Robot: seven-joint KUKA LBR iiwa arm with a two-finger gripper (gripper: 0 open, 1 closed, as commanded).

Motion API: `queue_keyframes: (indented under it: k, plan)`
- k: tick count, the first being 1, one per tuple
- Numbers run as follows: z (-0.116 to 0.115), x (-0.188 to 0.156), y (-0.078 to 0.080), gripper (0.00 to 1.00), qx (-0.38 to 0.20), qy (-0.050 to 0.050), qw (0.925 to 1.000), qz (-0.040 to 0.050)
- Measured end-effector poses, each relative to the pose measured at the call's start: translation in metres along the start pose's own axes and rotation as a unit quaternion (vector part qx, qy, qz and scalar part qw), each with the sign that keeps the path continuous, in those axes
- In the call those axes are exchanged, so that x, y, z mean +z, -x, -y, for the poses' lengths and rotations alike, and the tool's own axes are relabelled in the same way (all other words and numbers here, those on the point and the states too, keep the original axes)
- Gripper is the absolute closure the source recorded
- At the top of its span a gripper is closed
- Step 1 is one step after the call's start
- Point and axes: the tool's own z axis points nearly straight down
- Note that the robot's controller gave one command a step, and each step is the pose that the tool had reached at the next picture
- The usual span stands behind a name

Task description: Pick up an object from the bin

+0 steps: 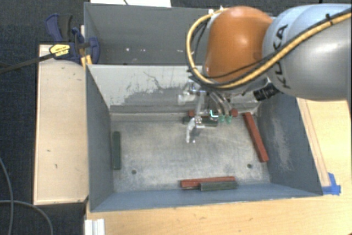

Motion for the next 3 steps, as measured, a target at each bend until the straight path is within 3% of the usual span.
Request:
queue_keyframes:
  k: [1, 2, 3]
  plan:
    - [0.001, -0.004, 0.002, 0.0, 0.001, 0.0, 1.0, 0.004]
    - [0.053, 0.034, 0.001, 0.0, 0.015, 0.001, 0.9999, 0.0057]
    - [0.072, 0.065, 0.017, 0.0, -0.039, -0.002, 0.9992, 0.0046]
